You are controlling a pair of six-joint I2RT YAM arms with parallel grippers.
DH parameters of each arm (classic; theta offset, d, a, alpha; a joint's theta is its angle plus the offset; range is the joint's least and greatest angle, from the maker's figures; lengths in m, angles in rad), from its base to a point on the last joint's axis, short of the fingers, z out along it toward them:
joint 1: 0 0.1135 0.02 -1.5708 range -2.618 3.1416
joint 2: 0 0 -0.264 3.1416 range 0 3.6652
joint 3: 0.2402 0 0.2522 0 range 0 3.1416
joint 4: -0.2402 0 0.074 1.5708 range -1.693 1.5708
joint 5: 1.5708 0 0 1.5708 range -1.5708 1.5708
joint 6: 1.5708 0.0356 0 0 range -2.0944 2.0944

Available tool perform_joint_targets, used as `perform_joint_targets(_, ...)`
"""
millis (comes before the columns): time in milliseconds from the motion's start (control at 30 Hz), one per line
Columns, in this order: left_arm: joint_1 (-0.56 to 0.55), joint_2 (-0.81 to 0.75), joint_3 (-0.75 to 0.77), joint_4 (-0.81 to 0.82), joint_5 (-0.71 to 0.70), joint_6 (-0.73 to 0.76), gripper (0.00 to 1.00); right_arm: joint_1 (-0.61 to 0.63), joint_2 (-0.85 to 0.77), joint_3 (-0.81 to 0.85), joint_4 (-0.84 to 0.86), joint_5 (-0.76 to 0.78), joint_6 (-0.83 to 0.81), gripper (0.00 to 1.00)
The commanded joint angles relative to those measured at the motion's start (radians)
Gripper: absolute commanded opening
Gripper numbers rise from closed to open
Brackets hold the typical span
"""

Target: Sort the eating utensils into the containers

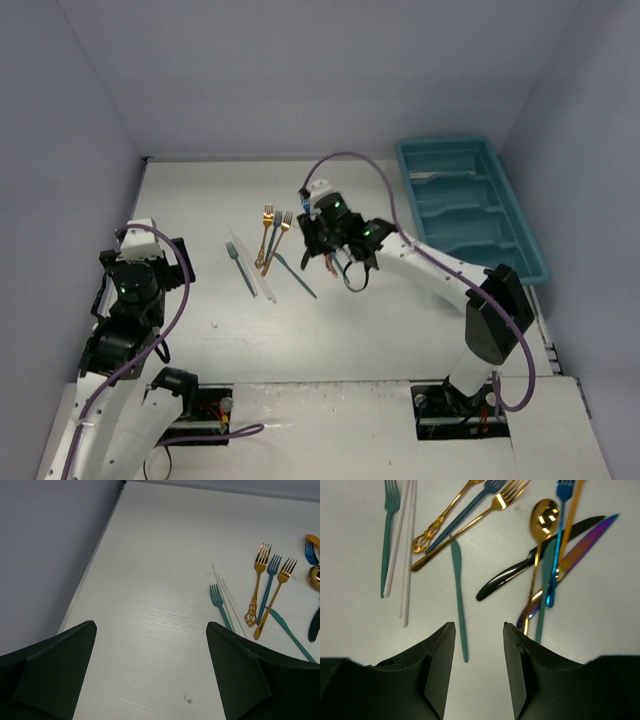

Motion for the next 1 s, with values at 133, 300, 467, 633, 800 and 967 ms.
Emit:
perform_joint_targets(133,-0.004,0.033,0.011,0.039,0.006,-0.006,0.90,0.180,0.160,0.056,0.025,0.118,-0.003,0.39)
perform_joint_targets(300,-0.003,0.034,0.011,0.039,0.007,-0.005,0.90,0.236,0.240,0.086,0.025,0.106,0.023,0.38)
perform_joint_targets(467,-0.003,0.028,0.011,0.037,0.001,-0.005,0.90,0.281,0.292,0.100,0.025,0.113,0.030,0.38)
perform_joint_targets(633,-0.003,0.024,0.011,0.037,0.001,-0.005,0.90,0.295,0.326,0.106,0.025,0.127,0.040,0.38)
perform_joint_targets(800,-0.004,0.018,0.011,0.037,0.001,-0.005,0.90,0.303,0.353,0.112,0.025,0.123,0.044,0.38)
perform_joint_targets(967,-0.004,0.013,0.011,0.037,-0.002,-0.003,0.90,0.312,0.378,0.125,0.024,0.119,0.048,0.38)
